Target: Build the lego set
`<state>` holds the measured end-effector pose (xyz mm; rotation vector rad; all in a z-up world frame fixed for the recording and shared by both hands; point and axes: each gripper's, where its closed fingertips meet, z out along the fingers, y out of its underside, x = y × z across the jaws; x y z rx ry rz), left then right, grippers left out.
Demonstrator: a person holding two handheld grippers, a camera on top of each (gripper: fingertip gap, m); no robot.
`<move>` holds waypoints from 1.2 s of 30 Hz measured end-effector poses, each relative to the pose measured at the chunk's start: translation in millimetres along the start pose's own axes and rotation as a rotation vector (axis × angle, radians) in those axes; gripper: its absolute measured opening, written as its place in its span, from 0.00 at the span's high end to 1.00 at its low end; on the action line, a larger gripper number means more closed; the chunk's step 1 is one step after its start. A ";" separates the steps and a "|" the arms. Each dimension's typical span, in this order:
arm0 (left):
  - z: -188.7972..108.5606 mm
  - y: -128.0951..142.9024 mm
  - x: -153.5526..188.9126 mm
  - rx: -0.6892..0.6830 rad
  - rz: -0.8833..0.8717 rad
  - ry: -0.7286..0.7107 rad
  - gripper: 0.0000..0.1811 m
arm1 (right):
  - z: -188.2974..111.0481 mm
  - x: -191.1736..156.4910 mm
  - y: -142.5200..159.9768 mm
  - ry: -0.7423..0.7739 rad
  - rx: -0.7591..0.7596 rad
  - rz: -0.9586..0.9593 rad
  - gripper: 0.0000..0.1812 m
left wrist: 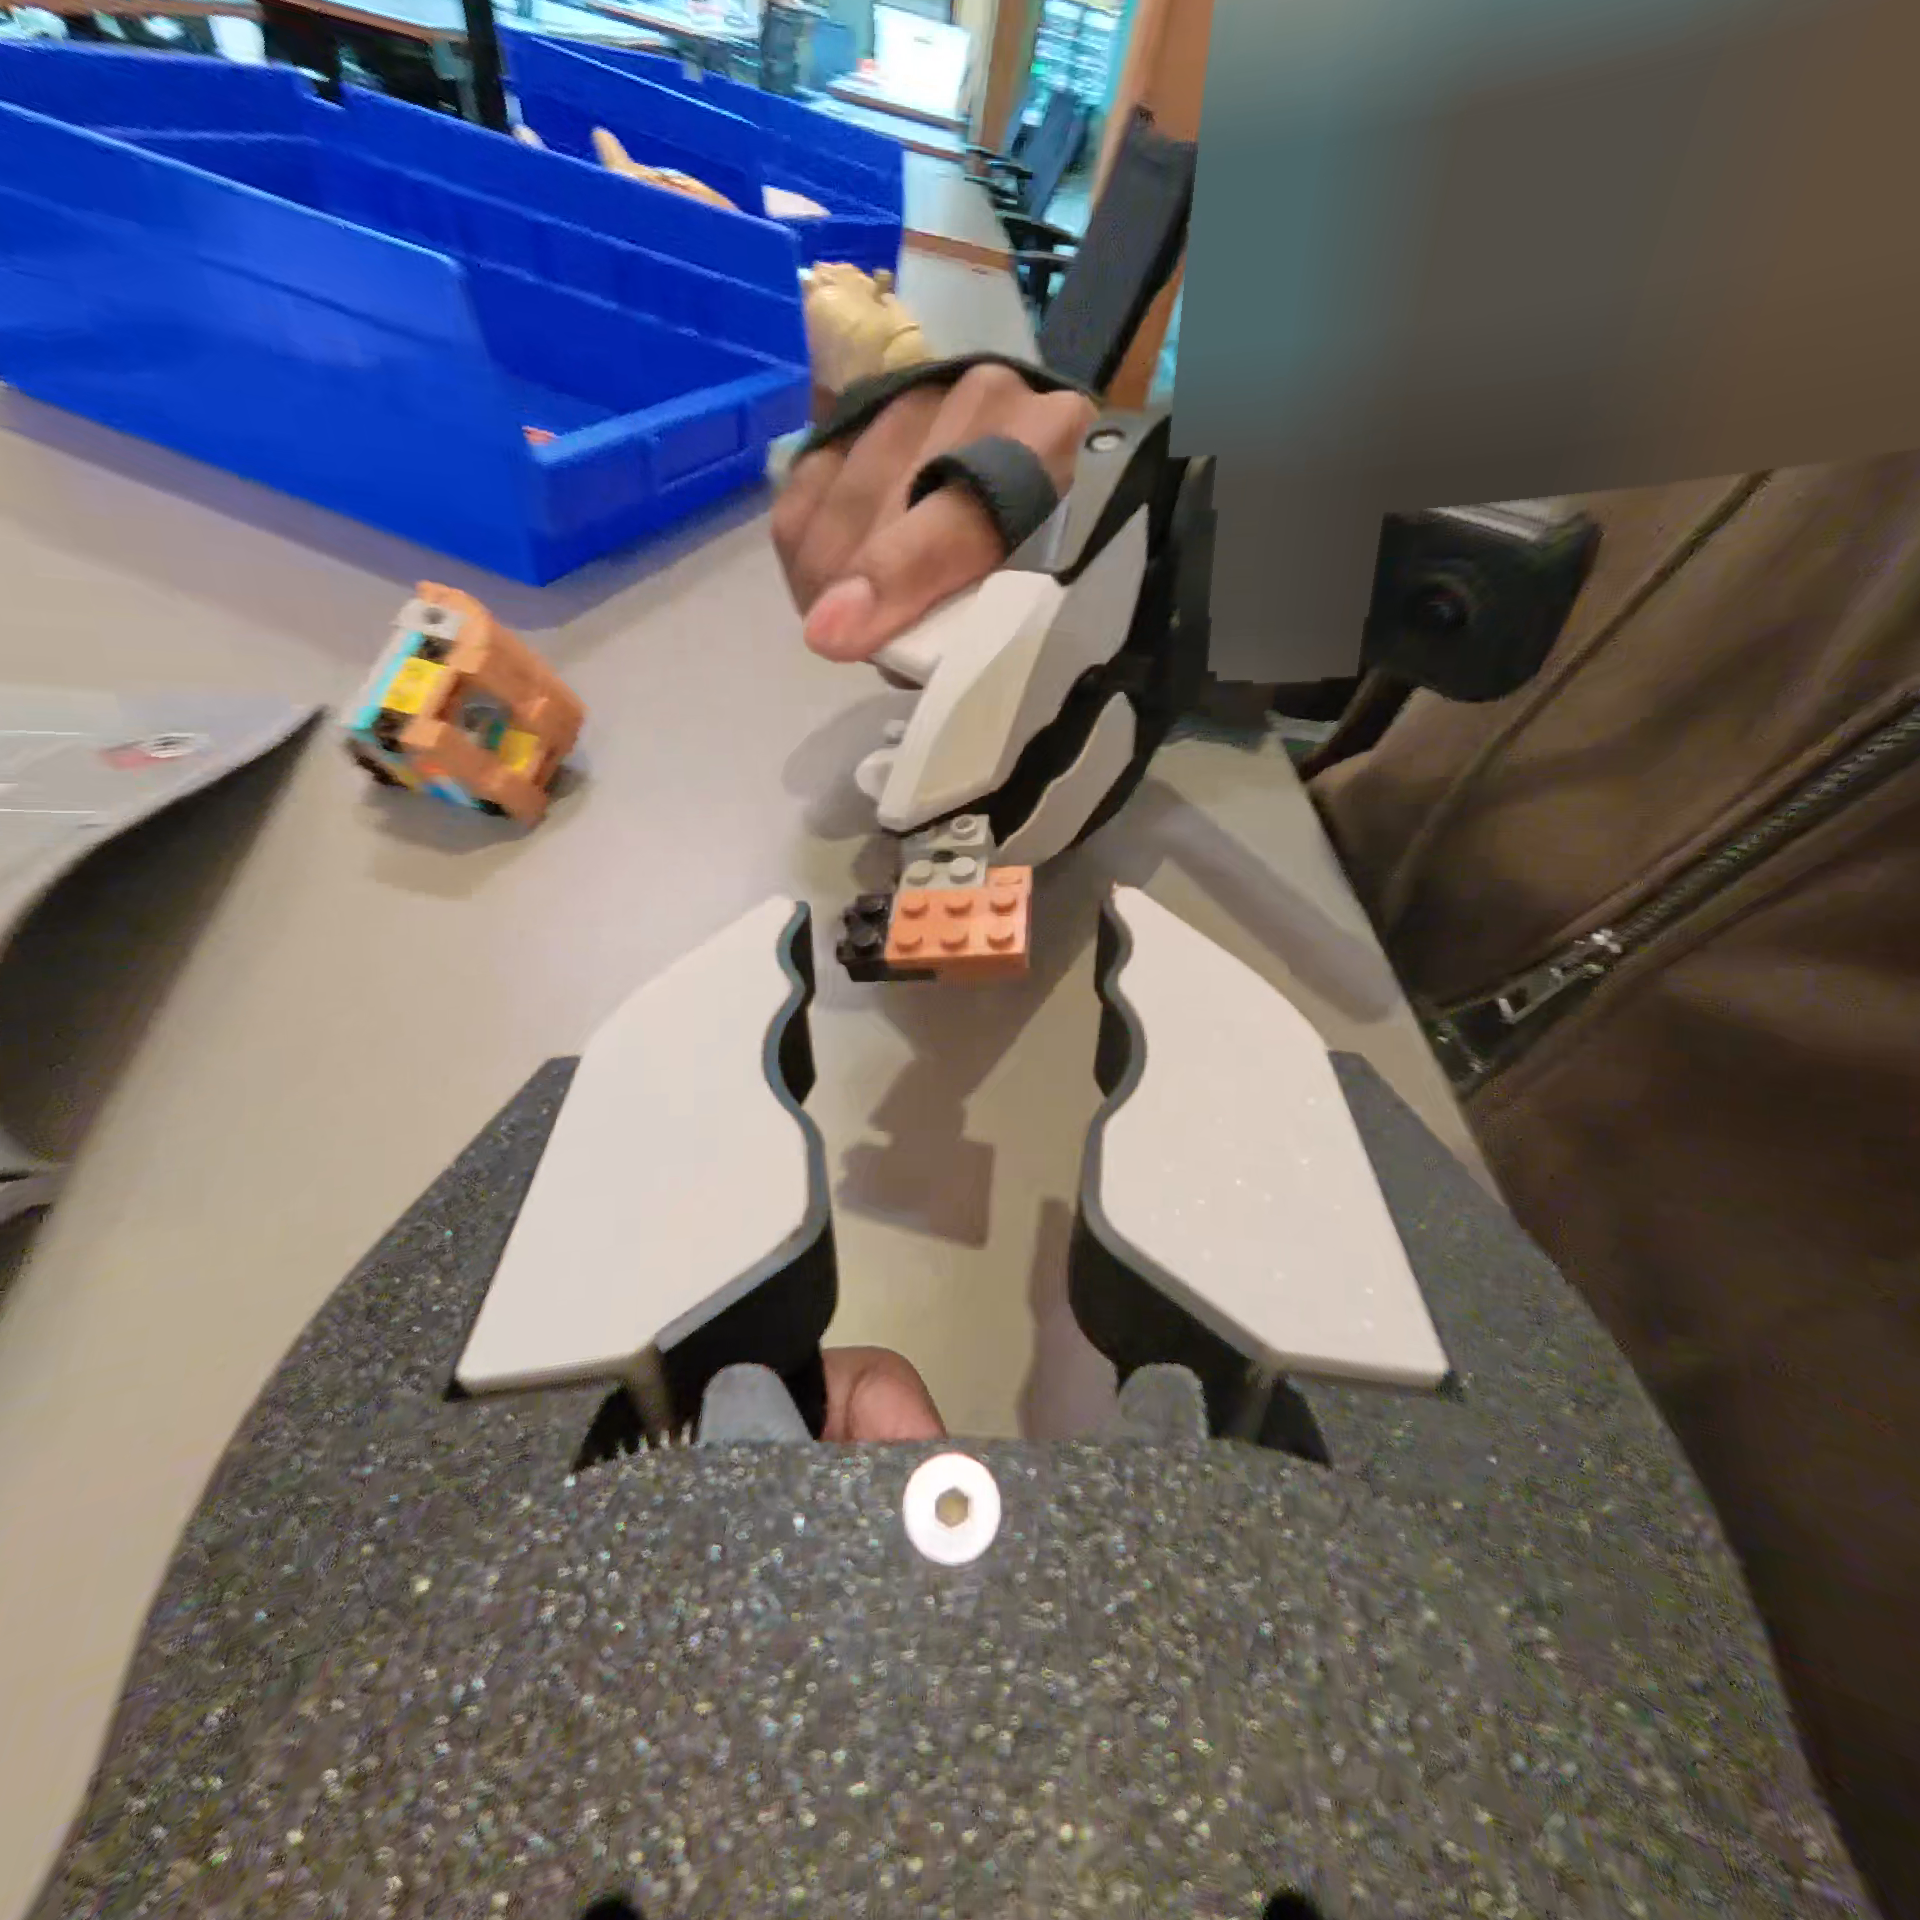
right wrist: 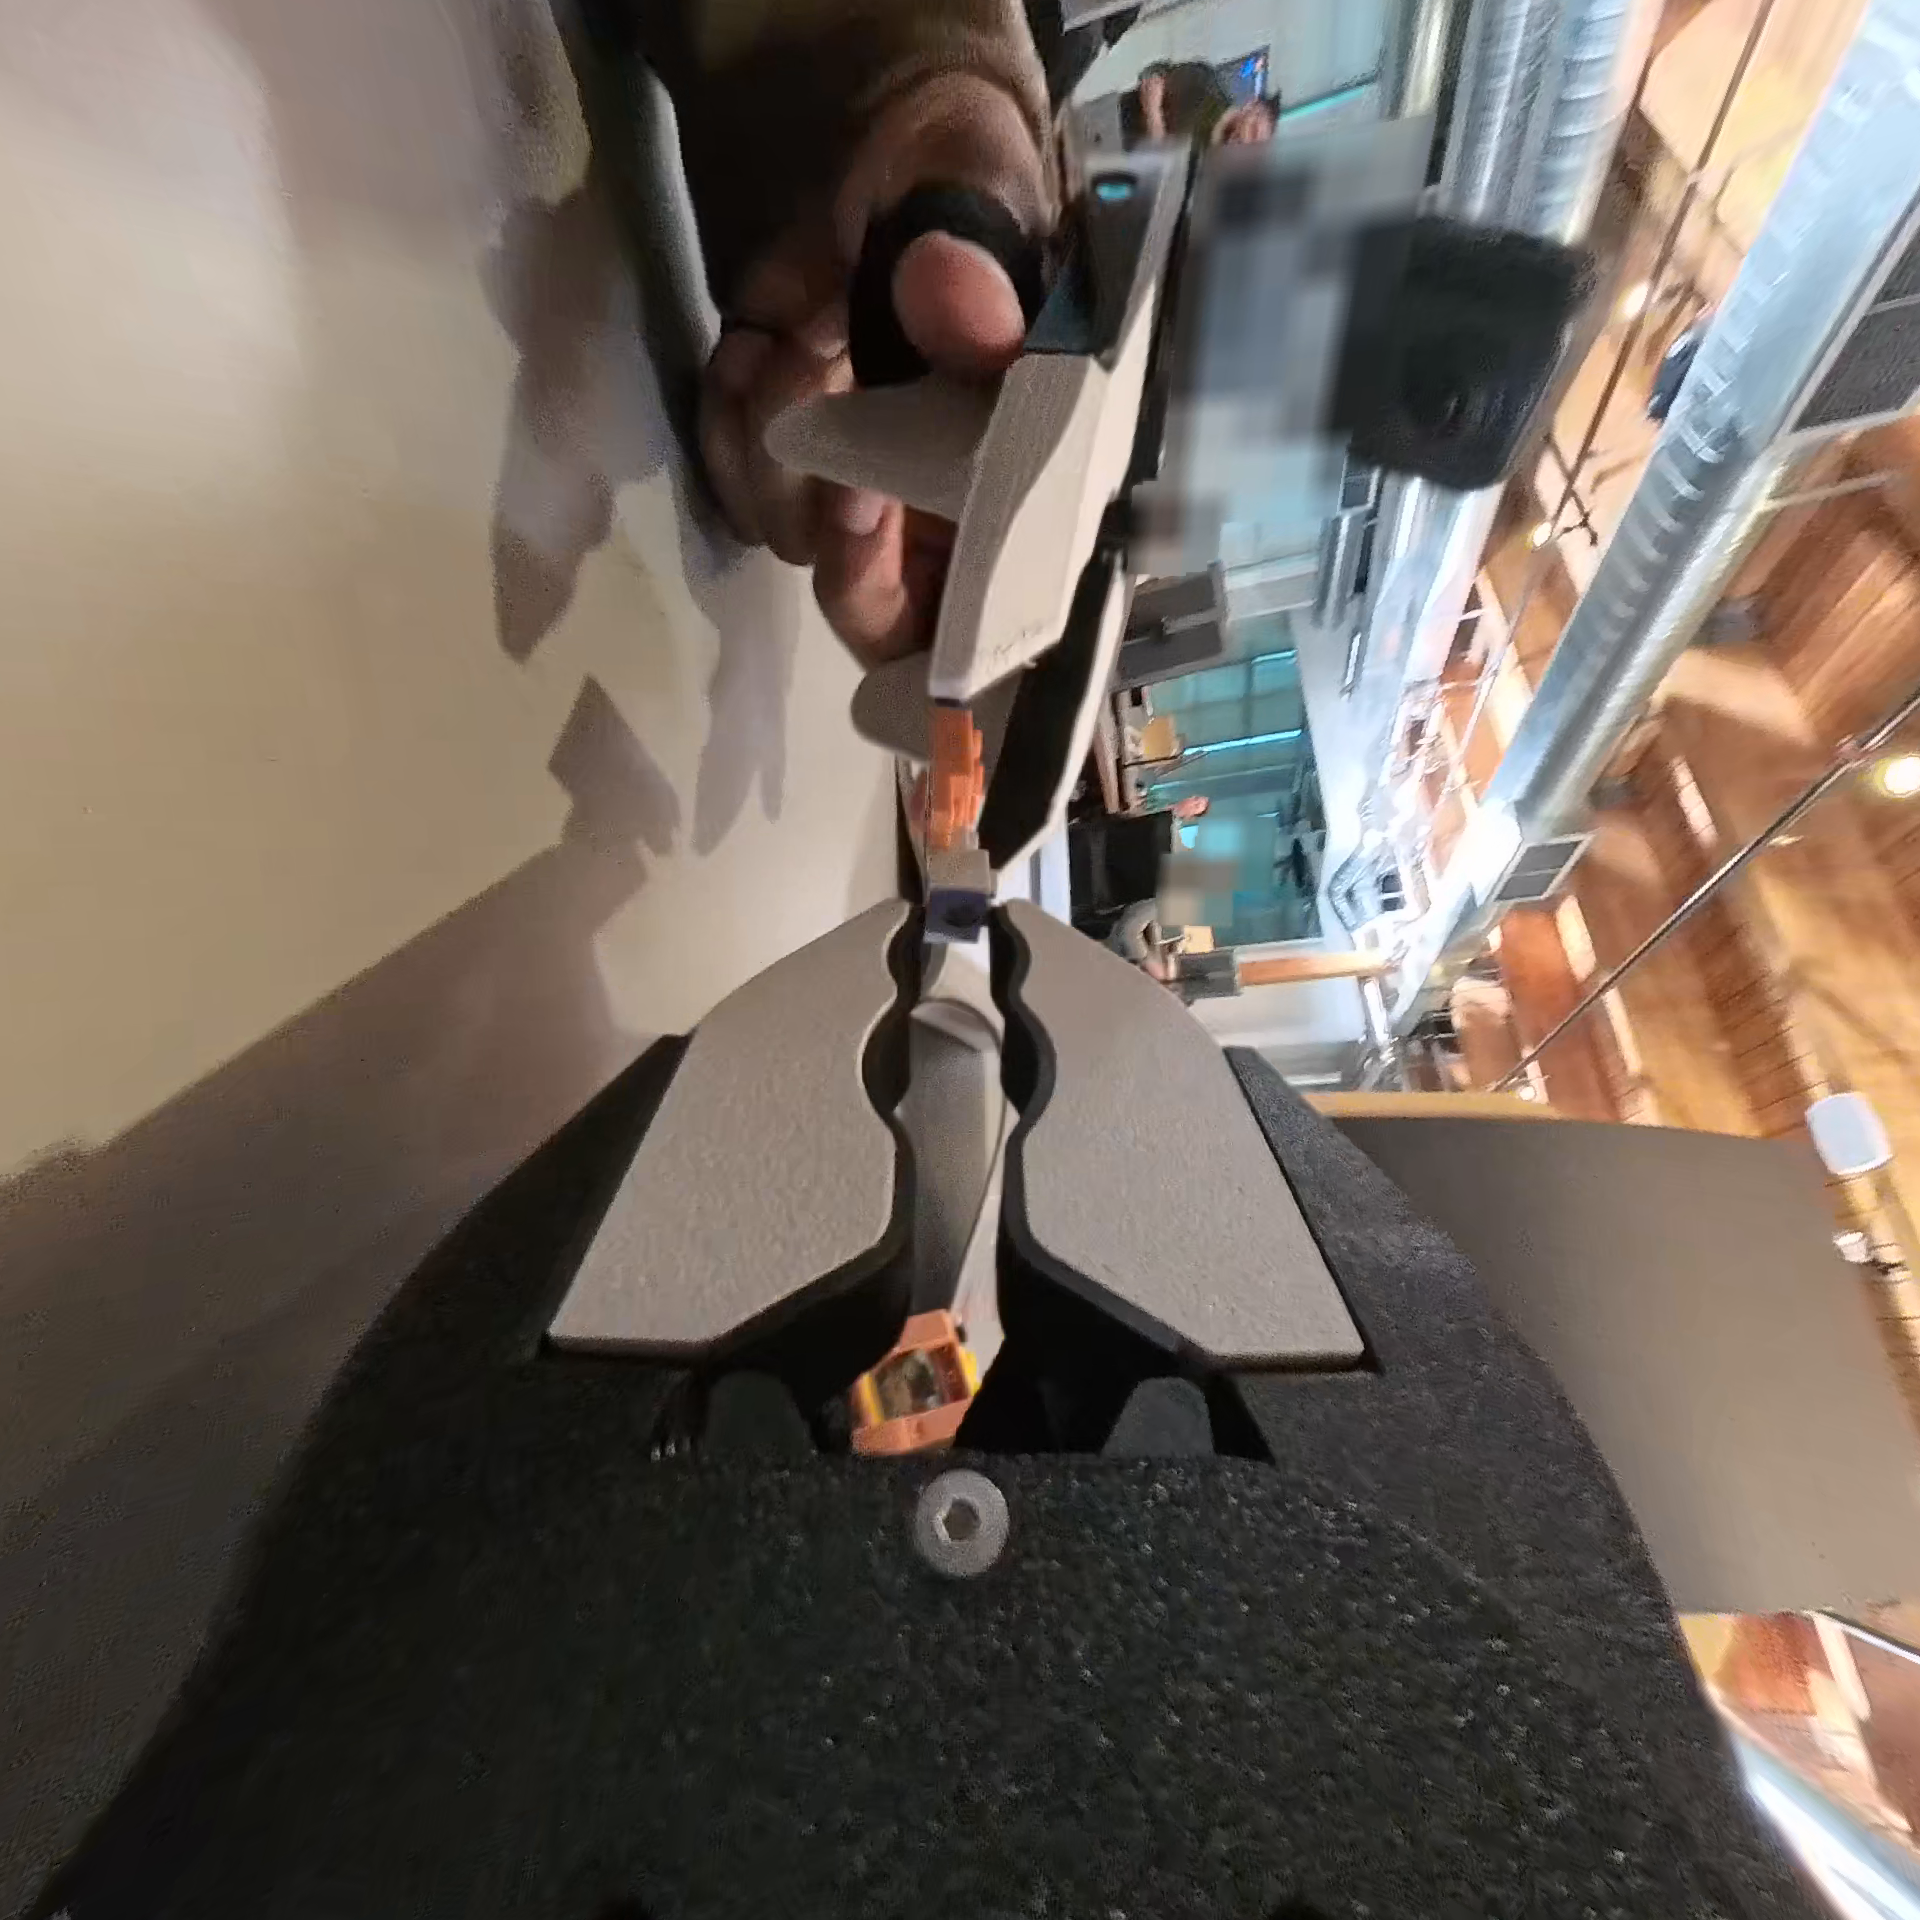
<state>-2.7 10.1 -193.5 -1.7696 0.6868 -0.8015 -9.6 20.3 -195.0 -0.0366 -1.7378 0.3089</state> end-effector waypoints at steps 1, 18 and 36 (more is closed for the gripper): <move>1.5 0.7 3.1 -0.006 -0.006 0.020 0.71 | -0.6 1.2 -3.0 0.010 0.011 -0.011 0.93; 1.1 -7.2 -27.8 0.030 0.051 -0.211 0.79 | -90.5 -13.5 80.6 -0.135 -0.242 0.553 0.88; 26.5 -18.6 -54.5 0.007 0.150 -0.385 0.79 | -132.2 -56.4 91.9 -0.442 -0.261 0.803 0.91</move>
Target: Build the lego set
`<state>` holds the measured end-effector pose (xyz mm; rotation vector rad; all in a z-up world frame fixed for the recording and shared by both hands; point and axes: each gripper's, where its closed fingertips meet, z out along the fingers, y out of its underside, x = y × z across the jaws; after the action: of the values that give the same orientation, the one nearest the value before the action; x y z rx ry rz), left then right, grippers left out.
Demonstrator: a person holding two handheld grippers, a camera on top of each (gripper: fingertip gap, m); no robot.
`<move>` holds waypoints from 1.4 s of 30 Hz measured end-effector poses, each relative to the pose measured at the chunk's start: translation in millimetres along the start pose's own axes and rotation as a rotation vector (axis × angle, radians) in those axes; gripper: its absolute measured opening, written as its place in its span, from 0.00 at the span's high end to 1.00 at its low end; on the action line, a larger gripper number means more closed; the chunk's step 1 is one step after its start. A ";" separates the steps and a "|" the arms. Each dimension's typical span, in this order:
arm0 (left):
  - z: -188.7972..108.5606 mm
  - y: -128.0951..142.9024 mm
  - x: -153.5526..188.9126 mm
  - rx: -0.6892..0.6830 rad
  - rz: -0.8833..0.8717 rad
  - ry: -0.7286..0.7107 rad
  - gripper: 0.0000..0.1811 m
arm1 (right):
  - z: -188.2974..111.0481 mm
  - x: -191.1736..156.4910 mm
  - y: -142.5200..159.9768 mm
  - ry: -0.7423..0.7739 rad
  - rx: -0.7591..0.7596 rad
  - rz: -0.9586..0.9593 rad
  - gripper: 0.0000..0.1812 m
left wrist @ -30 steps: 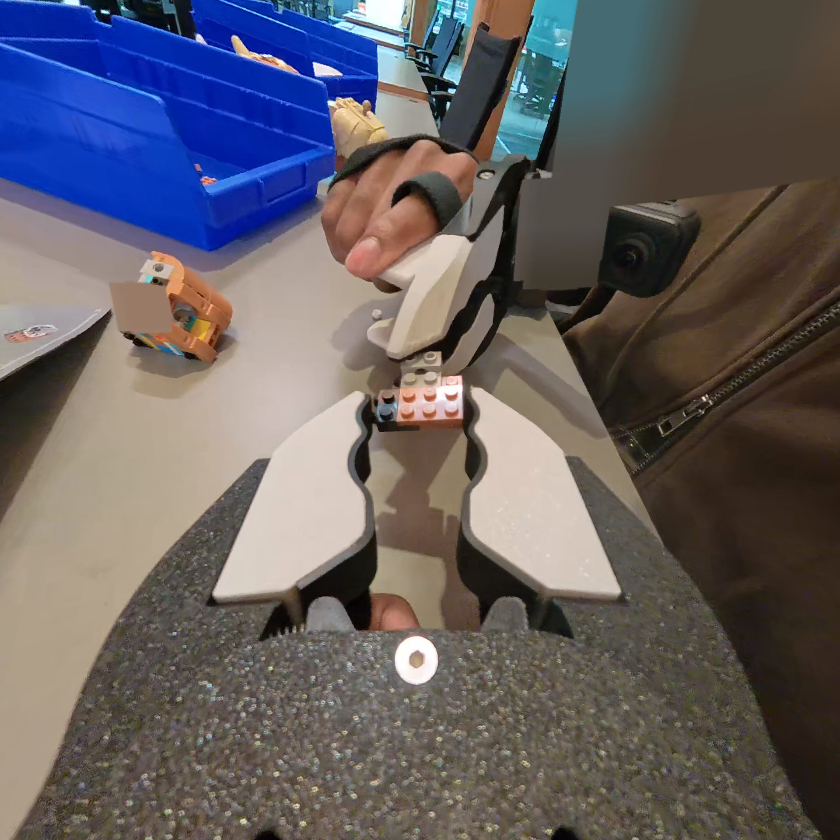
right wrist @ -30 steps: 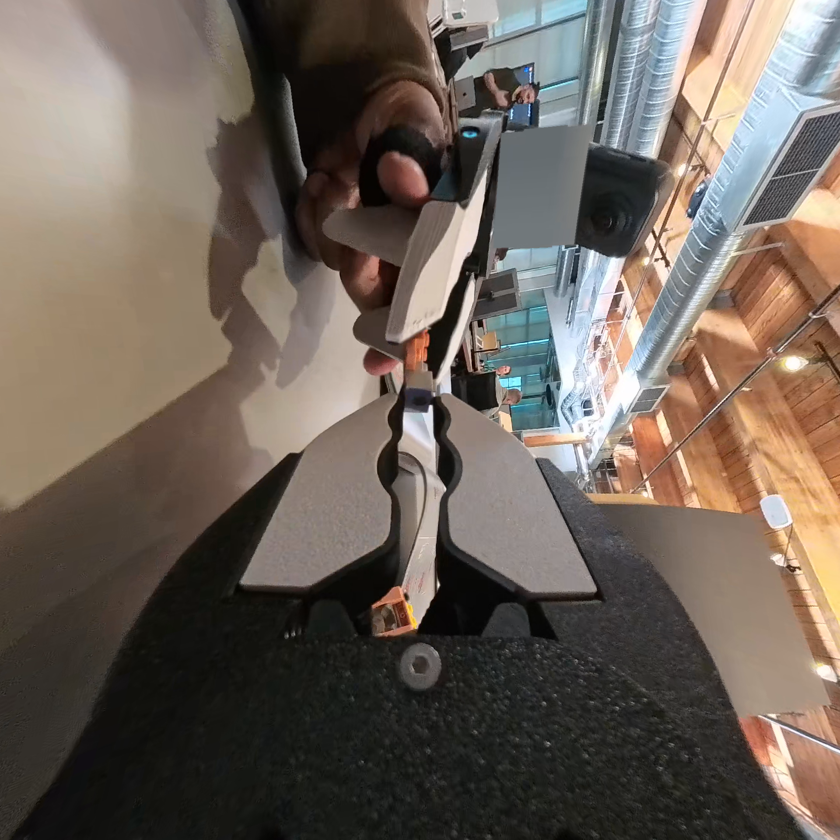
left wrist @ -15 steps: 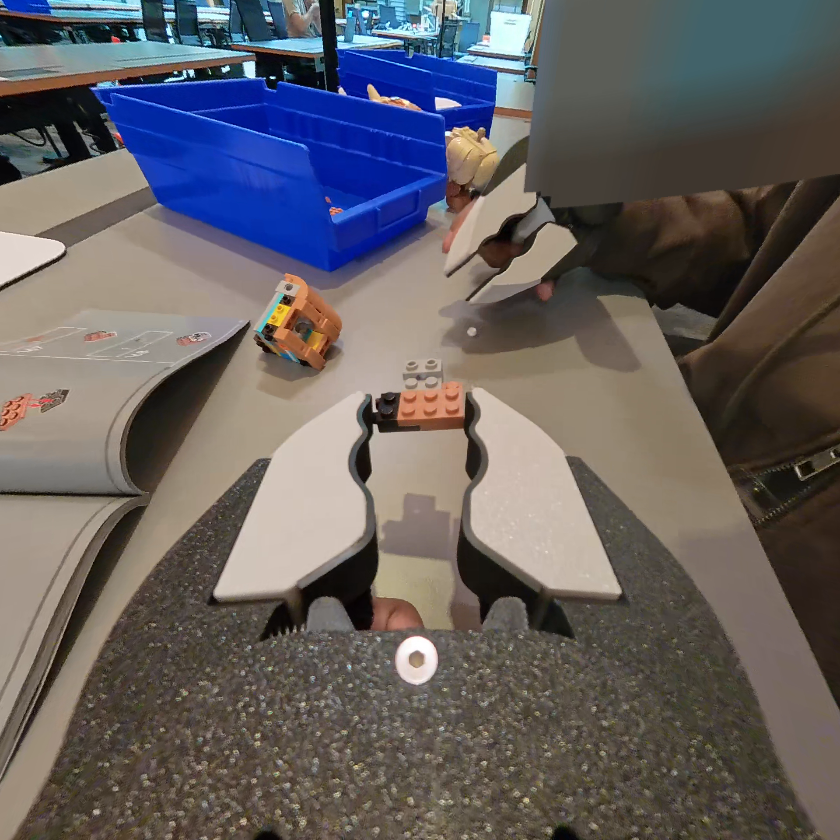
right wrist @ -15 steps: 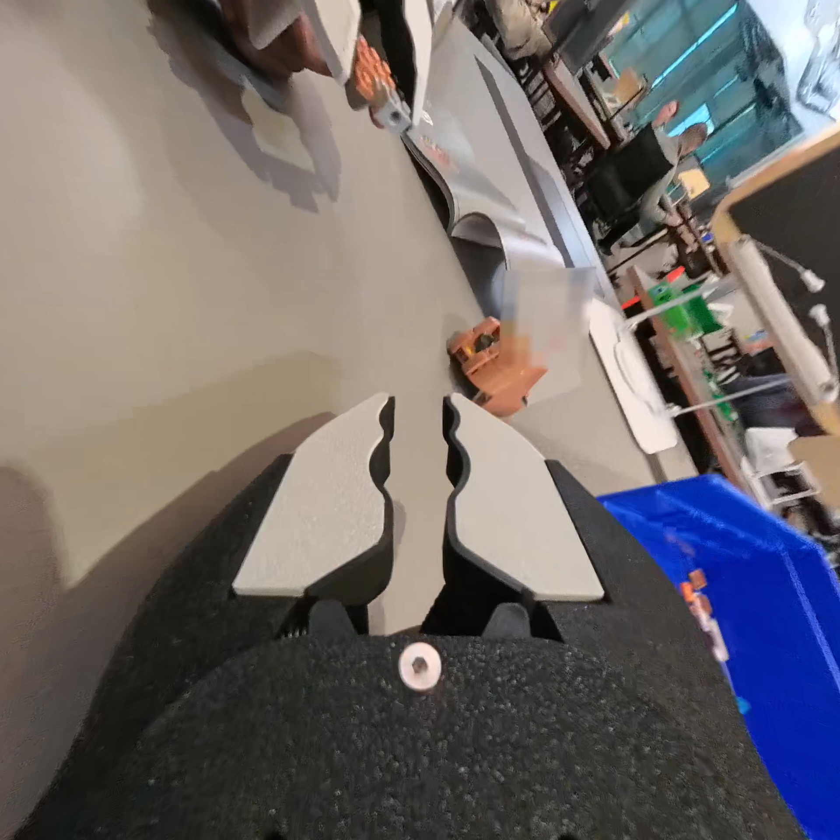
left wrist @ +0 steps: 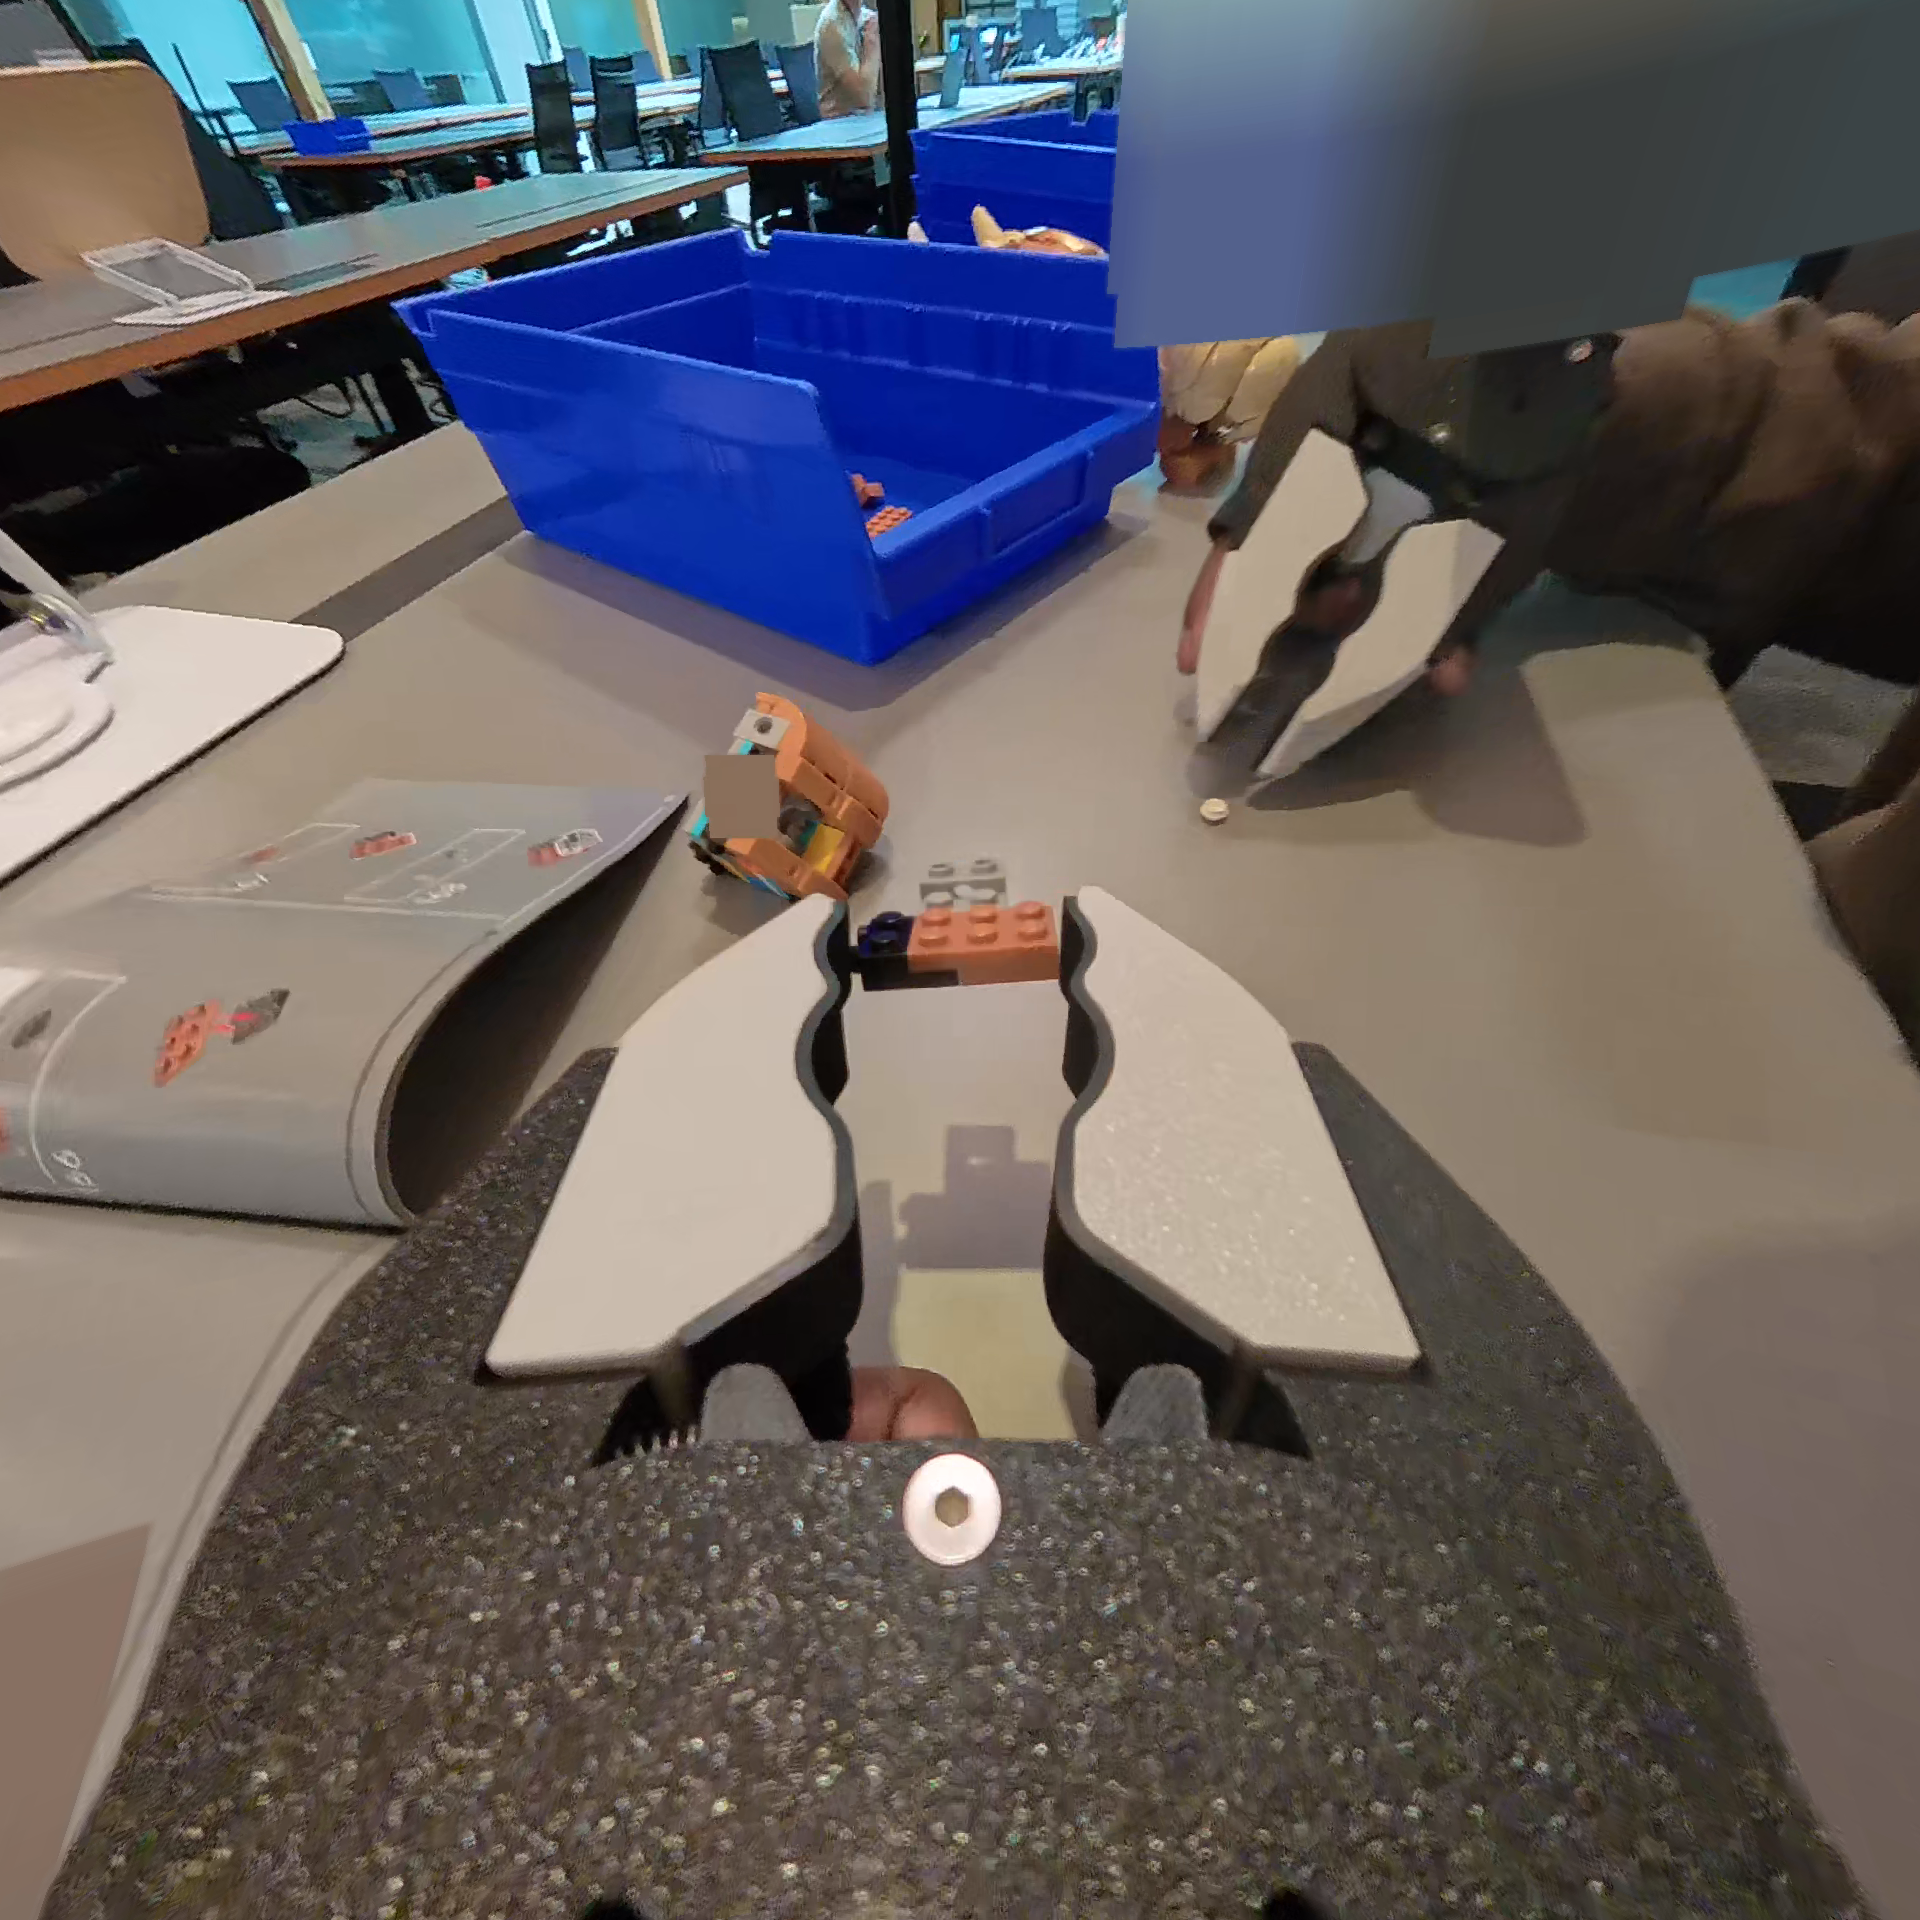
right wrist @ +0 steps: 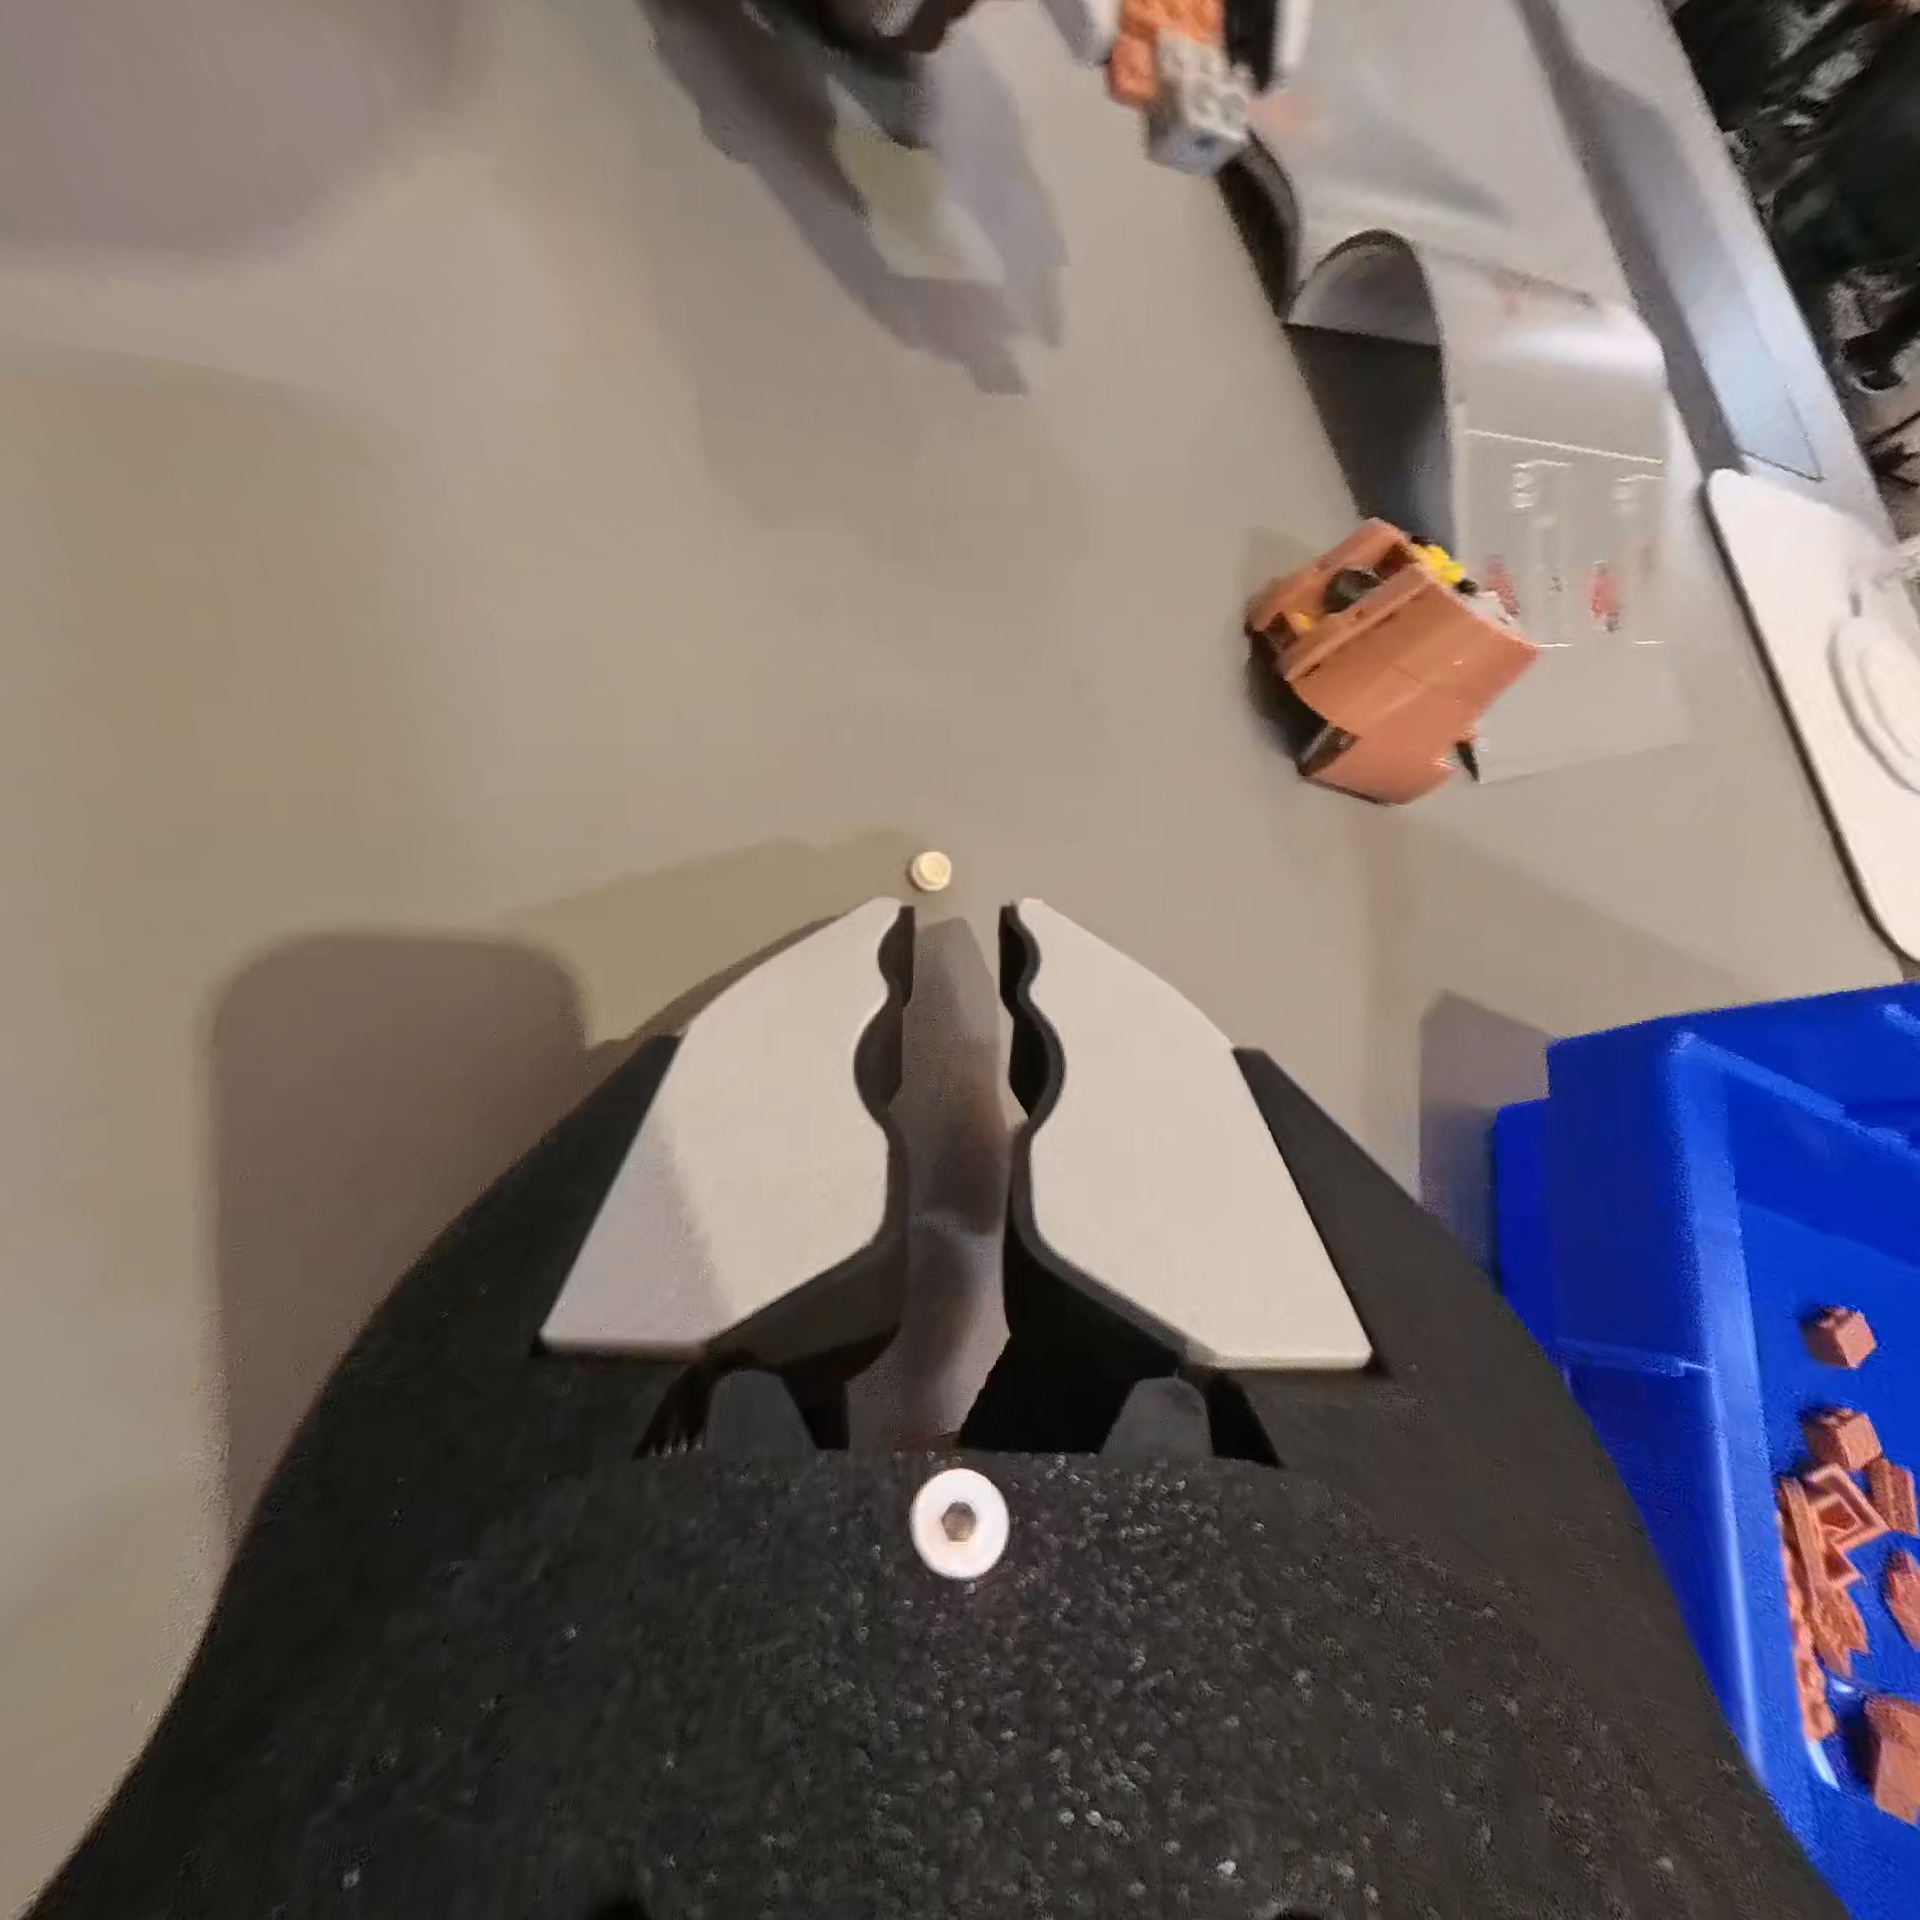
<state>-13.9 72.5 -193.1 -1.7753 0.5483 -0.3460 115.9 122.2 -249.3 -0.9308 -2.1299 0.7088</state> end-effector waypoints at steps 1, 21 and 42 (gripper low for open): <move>4.5 -1.9 -1.4 -0.003 0.018 -0.010 0.79 | -0.5 -1.7 -0.7 -0.011 0.006 -0.008 0.91; 36.3 -7.8 -11.8 0.015 0.221 -0.102 0.79 | 5.9 -6.4 -2.5 -0.044 -0.039 0.085 0.93; 38.4 -5.9 -5.6 -0.005 0.246 -0.117 0.79 | 21.5 19.8 -43.6 -0.044 0.076 0.315 0.96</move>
<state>1.8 108.3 -197.6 -1.6977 0.6750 -0.0702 72.1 107.5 -224.4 -1.2335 -1.9990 0.9667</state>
